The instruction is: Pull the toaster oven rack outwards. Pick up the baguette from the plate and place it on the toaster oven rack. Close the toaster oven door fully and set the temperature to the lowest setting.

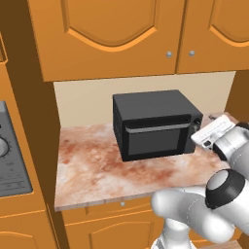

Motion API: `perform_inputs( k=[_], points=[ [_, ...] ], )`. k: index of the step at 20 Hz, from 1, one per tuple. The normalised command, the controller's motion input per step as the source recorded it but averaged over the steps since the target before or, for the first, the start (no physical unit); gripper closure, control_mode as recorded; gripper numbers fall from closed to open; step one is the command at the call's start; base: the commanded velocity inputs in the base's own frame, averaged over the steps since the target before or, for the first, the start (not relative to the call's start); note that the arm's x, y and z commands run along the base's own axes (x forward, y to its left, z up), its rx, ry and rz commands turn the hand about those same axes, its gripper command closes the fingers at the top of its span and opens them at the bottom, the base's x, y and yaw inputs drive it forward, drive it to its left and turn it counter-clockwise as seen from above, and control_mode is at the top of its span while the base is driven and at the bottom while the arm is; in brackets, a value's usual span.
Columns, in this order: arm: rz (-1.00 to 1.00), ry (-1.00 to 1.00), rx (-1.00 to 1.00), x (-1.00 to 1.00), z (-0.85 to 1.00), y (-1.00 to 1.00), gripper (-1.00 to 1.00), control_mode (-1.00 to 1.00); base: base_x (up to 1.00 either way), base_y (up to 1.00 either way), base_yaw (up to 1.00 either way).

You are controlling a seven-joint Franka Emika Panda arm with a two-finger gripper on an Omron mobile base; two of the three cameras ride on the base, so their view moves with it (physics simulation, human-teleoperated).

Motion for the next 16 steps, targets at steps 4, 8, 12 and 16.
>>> perform_inputs(
  k=[4,8,12,16],
  points=[
    [0.0,0.05,0.0,0.11,-0.04,0.0,-1.0,-1.0,0.0,0.0,0.0],
    [-0.01,0.2,0.0,0.17,-0.16,0.0,-1.0,-1.0,0.0,0.0,0.0],
    [-0.01,0.12,0.0,0.09,-0.18,0.0,-1.0,-1.0,0.0,0.0,0.0],
    [0.0,0.0,0.0,0.0,-0.06,0.0,-1.0,-1.0,0.0,0.0,0.0]
  ],
)
